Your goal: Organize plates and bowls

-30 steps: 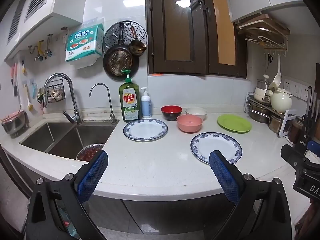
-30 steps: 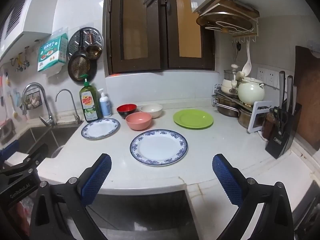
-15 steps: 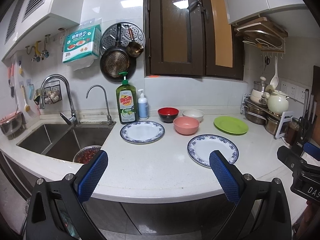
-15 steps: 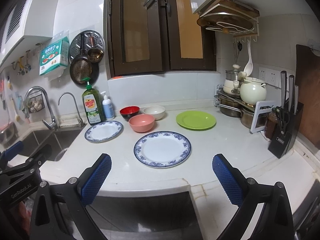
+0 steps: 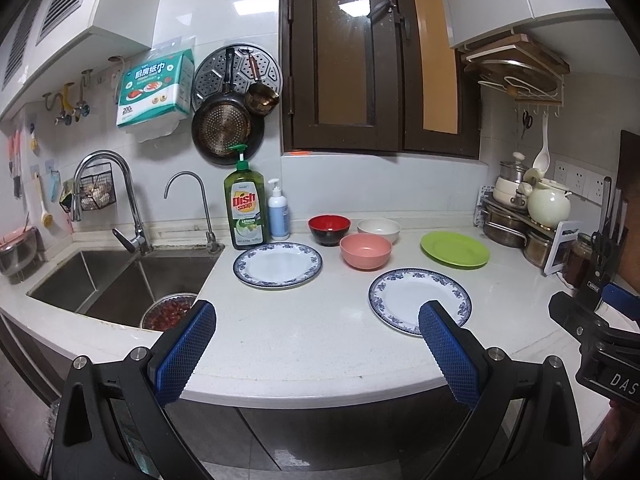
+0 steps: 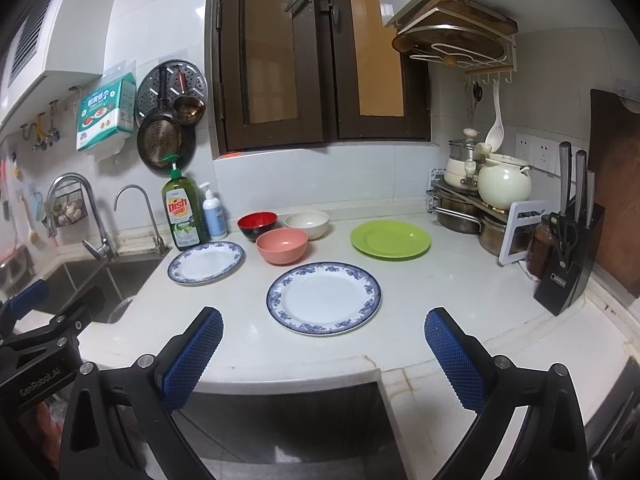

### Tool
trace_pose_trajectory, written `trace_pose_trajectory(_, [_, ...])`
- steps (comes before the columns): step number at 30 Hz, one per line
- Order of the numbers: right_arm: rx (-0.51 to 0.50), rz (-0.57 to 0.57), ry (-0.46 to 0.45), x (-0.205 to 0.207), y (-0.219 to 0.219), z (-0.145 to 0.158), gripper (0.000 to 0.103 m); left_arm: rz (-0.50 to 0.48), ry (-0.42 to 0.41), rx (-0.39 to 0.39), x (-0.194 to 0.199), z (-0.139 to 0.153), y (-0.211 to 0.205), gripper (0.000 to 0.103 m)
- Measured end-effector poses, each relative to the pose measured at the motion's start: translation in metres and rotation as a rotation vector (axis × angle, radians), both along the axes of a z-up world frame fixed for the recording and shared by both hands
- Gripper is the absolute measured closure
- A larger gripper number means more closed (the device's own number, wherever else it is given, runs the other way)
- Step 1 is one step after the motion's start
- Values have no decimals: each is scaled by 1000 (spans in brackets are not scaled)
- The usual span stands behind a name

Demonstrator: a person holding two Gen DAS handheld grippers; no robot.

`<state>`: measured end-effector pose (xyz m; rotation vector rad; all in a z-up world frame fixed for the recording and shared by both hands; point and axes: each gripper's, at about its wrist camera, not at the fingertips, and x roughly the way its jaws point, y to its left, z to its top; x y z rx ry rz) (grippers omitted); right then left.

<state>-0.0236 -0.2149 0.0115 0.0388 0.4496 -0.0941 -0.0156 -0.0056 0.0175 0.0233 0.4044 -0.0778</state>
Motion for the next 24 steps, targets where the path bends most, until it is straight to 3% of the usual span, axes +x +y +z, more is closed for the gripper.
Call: trace_pose_trajectory(24, [-8, 1, -4, -3, 6, 4, 1, -12, -4, -6, -4, 4, 2, 0])
